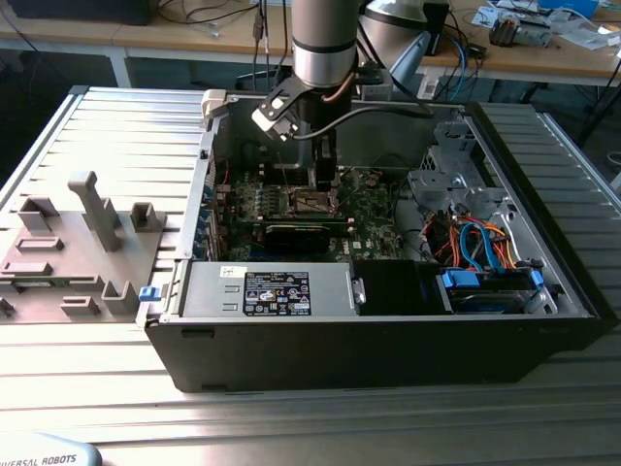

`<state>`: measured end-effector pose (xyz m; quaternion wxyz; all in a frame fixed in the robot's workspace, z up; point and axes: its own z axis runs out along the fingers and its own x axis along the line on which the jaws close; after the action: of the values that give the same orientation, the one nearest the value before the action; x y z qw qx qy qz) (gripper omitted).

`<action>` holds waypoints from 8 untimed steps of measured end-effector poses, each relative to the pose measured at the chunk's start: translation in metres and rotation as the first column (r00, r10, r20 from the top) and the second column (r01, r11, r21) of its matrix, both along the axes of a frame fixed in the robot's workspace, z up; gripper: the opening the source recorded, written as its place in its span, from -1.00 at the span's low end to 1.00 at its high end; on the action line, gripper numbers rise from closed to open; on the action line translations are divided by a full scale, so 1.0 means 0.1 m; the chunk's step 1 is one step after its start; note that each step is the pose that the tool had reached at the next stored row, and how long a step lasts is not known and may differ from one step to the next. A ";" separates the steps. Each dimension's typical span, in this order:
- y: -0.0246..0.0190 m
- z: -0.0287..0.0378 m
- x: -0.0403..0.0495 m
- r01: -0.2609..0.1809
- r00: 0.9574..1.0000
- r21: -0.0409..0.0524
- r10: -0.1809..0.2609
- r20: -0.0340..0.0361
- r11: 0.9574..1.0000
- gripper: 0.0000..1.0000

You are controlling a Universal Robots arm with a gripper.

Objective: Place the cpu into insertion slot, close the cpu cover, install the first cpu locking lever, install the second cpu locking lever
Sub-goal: 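Place the cpu into insertion slot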

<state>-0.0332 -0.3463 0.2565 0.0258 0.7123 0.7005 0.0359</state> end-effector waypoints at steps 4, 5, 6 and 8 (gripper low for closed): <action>0.000 -0.011 0.000 0.000 1.000 0.000 0.000 0.000 1.000 0.08; 0.000 -0.012 0.000 0.000 1.000 0.000 0.000 0.000 1.000 0.08; 0.000 -0.014 0.000 0.000 1.000 0.000 0.000 0.000 1.000 0.08; 0.000 -0.017 0.000 0.000 1.000 0.000 0.000 0.000 1.000 0.08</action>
<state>-0.0332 -0.3463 0.2548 0.0258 0.7123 0.7005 0.0358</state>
